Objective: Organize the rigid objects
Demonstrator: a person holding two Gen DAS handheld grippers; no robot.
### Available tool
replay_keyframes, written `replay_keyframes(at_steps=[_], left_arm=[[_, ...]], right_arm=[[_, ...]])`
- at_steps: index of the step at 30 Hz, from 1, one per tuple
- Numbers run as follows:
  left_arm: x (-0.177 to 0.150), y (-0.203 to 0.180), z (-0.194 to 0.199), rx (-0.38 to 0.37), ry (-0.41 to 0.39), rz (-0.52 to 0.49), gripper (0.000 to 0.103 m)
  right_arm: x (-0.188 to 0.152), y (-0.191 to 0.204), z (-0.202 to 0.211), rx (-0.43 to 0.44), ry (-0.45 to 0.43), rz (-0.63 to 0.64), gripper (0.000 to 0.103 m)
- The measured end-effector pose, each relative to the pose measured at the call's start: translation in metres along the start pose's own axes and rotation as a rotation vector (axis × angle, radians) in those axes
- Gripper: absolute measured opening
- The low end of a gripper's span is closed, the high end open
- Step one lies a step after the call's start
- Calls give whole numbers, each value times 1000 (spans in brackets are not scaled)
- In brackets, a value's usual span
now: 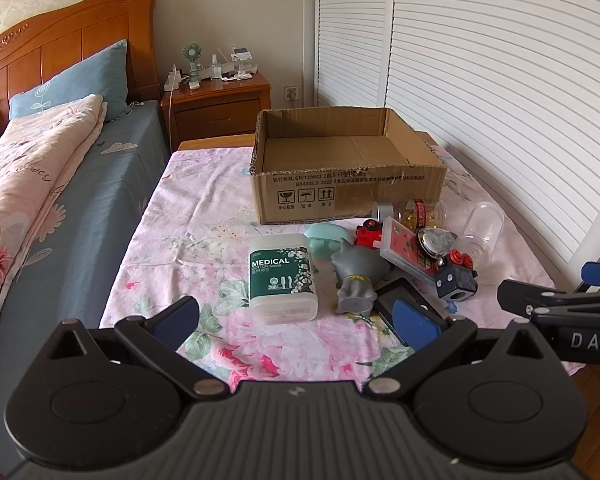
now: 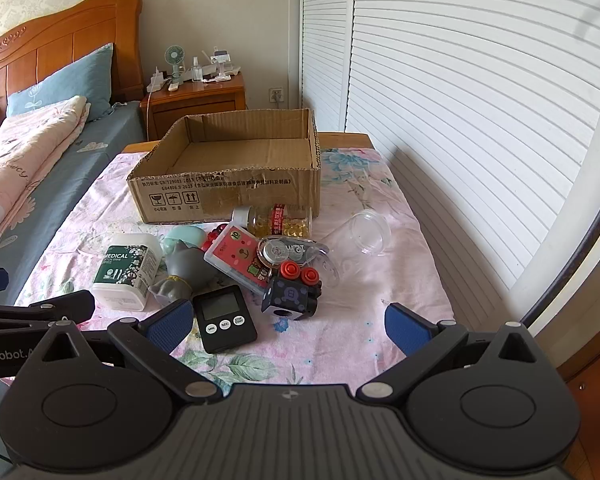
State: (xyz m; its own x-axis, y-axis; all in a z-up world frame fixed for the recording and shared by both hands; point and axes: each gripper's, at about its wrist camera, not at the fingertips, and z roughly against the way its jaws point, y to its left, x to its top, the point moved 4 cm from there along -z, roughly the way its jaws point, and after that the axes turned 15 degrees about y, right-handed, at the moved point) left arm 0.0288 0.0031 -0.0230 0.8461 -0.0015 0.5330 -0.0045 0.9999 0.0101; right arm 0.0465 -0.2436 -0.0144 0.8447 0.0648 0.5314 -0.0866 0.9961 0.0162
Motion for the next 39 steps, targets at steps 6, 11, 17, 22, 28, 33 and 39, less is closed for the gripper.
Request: replay_keyframes(at_steps=[6,11,17,22,28,33,39], left_arm=[[0,0,0,-1,0,0,102],[0,0,0,-1,0,1,102],[0,0,0,-1,-1,1,102],[0,0,0,-1,-2,1,102],[7,-2,-2,1,-8,-32,102],[12,0,-5,-16,-27,-64,102],[13,10,-20,-11,-31,-122,102]], right_arm=[[0,0,0,0,0,-1,103],[0,0,0,1,-1,1,103],[1,0,0,-1,-2,1,103],[1,0,0,-2,-3,3,103],[6,1,1,-5,-18,27,103],[9,3,-3,-6,-29,60,103],[9,3,-9,56,-68,138,103]])
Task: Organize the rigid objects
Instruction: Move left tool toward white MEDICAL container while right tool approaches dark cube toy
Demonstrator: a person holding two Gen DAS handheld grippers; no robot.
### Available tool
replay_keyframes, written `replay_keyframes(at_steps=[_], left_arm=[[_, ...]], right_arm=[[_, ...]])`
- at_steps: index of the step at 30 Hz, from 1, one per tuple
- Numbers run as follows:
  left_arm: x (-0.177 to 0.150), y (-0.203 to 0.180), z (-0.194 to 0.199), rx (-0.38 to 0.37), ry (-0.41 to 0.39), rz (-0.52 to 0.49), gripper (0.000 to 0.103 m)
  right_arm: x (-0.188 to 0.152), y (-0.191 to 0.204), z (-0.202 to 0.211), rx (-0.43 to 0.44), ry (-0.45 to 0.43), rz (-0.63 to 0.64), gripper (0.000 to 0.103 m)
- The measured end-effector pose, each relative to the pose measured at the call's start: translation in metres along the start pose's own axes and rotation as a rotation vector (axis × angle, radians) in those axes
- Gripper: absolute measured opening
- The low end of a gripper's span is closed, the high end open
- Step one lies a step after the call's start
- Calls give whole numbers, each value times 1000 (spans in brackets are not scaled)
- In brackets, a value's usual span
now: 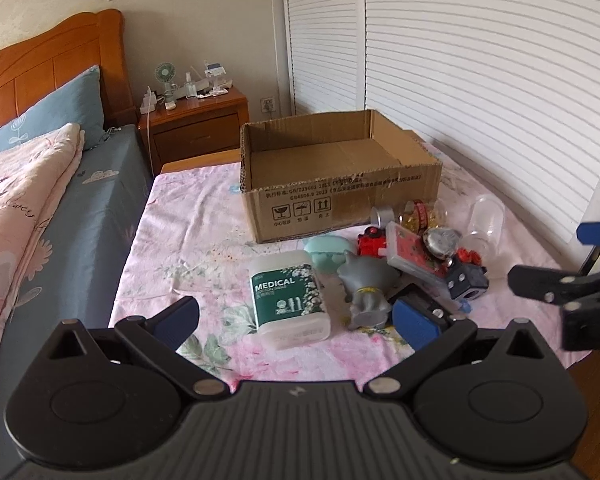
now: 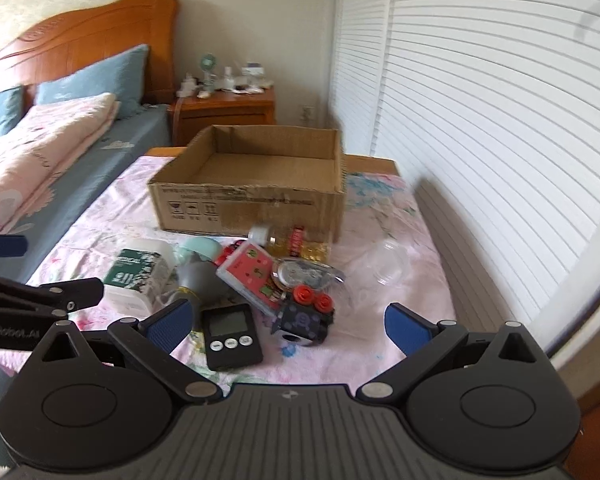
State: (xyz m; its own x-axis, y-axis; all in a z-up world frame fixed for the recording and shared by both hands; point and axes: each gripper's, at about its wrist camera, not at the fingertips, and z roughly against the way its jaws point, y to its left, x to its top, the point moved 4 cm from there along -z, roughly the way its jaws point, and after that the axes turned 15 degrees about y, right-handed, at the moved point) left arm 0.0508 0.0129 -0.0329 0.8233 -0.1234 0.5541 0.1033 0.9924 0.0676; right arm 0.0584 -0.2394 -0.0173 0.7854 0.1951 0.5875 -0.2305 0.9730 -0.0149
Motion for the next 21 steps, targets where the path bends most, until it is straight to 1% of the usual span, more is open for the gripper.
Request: replay_keyframes(at_steps=[4,9,14,17,21], left_arm=[[-3,10,-22,7,30,-28,102],[-11,16,-50,15,73,-84,102],[-14,23,-74,33,93,-126,102],[-13,26,-87,26,102,-149,102],[-14,26,-105,-6,136,-188,102]], right_arm=[[-2,1,-9,8,-4,47,103],[-5,2,-25,8,21,104,103],[-9,0,-44,21,62,127,103],[-12,-2,-56,29,92,129,103],[-17,-5,-74,31,146,137,103]])
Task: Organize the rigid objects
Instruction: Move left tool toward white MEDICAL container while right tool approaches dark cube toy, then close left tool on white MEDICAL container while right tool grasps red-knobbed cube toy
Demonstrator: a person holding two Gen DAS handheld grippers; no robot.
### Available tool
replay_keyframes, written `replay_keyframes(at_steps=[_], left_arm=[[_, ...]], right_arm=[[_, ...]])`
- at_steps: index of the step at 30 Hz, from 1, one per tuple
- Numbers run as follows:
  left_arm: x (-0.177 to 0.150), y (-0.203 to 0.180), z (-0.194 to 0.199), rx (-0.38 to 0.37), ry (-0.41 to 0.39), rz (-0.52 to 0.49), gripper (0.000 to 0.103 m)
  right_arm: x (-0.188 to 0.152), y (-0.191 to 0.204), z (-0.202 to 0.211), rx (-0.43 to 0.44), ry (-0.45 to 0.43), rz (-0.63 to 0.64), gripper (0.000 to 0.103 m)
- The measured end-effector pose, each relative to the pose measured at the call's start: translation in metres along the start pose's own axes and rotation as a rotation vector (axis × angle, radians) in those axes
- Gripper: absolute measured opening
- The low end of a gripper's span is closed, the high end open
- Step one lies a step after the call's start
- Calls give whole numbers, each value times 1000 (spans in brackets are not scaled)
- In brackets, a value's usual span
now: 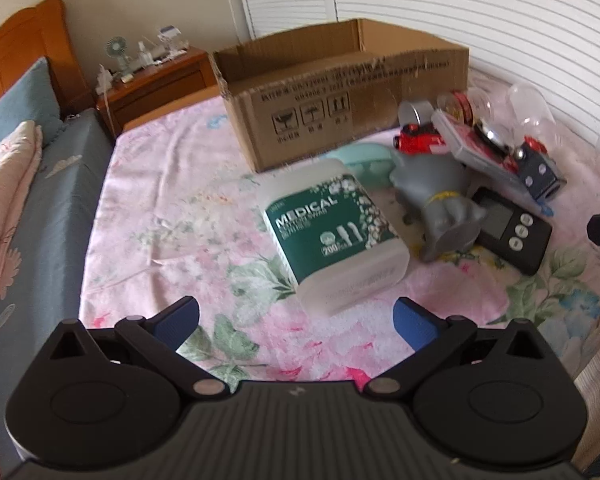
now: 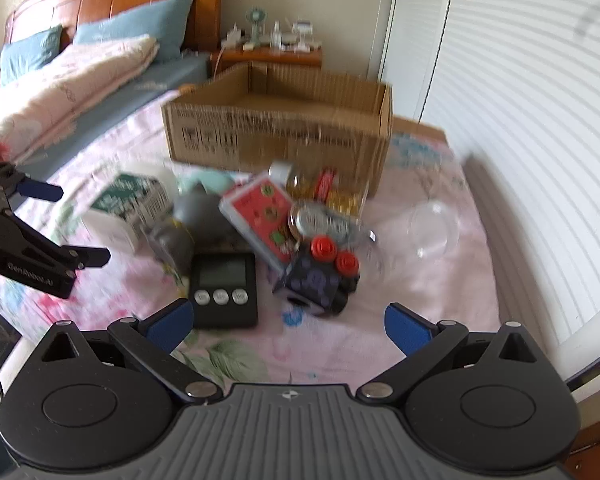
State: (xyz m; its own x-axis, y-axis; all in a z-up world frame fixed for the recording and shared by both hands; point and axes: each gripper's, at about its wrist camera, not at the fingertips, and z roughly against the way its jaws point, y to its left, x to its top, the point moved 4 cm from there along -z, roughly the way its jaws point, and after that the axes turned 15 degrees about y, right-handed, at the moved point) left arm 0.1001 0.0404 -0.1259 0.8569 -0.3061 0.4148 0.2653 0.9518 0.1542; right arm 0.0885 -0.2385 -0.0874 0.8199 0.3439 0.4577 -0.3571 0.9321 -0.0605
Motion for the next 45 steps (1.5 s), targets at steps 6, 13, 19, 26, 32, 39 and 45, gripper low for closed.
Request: replay_keyframes(at_steps=[6,13,19,26,32,39,45], left_arm=[[0,6,-8,-67,-36,-29,102],[4,24,-18,-197,7,-1,103],[4,28,-21,-222,-26,-67,103],[24,21,-18,-168,-66,-333,102],[41,12,-23,-214,-63,-585,102],[51,5,-25,-259,-55,-730,102],[26,-10,-7,-323,-17,-844,102]], right_arm=[[-4,-4,-18,11,56,-13,103],[-3,-3,-27,27,78,-14,103],[-2,0,-29,36,86,0,103],[-2,1,-36,51,104,-8,103],[-1,1,-38,65,107,-26,103],[-2,0,-39,71,108,-33,103],[-2,-1,-38,78,107,-17,103]])
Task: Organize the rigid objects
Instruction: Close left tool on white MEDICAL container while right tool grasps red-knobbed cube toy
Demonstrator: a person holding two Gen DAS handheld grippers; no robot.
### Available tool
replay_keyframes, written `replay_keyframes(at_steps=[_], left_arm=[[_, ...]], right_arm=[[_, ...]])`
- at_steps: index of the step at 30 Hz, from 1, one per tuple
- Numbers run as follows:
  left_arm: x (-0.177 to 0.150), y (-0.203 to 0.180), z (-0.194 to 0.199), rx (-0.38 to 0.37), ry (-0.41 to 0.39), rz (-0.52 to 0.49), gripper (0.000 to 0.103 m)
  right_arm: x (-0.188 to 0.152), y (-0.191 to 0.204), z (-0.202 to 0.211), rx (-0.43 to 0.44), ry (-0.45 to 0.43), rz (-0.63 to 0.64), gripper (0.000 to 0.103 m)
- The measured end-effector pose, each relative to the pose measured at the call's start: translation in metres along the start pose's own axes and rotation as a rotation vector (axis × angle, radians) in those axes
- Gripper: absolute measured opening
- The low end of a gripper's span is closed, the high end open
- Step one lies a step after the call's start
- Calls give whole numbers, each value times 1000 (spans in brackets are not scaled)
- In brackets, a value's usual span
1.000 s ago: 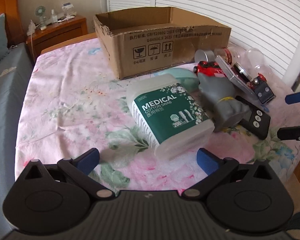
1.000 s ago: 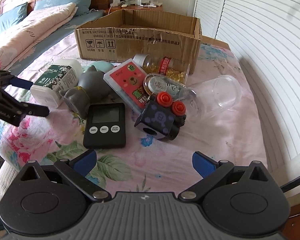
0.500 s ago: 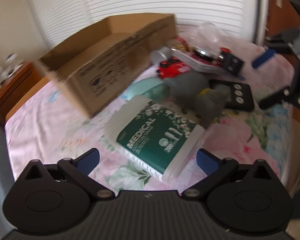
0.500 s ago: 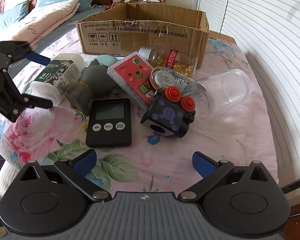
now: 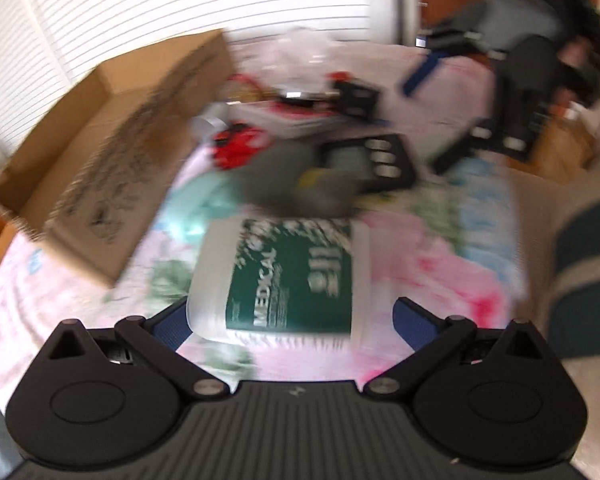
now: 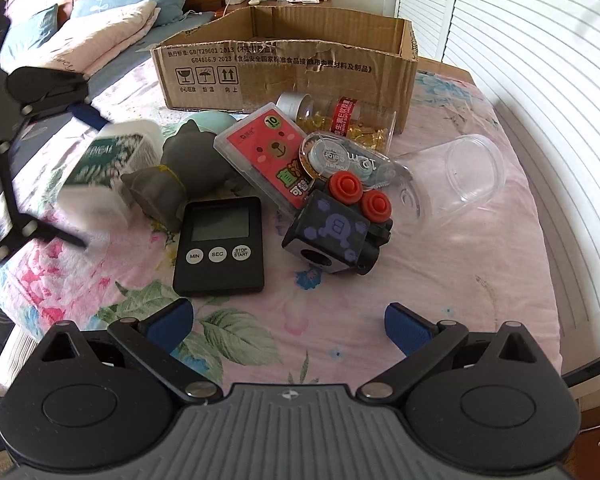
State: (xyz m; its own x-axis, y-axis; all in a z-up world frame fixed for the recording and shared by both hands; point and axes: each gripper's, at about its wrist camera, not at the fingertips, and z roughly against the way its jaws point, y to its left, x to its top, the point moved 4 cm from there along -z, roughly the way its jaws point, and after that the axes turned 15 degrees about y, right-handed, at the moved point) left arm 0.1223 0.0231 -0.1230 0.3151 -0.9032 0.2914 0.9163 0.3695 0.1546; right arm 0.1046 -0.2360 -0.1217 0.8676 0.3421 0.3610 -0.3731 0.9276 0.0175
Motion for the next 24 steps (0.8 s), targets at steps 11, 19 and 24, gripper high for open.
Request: replay_keyframes(at_steps=[11,19,24], left_arm=[[17,2,-5,0,-23,33,93],[8,7,3,20,-33,210,83],[-7,3,9,73,-19,346,83]], right_arm=[[2,2,5,5,-27,0,103],[8,-2,6,6,-49,-16,103],[15,-11,5,41,-80,-54,103]])
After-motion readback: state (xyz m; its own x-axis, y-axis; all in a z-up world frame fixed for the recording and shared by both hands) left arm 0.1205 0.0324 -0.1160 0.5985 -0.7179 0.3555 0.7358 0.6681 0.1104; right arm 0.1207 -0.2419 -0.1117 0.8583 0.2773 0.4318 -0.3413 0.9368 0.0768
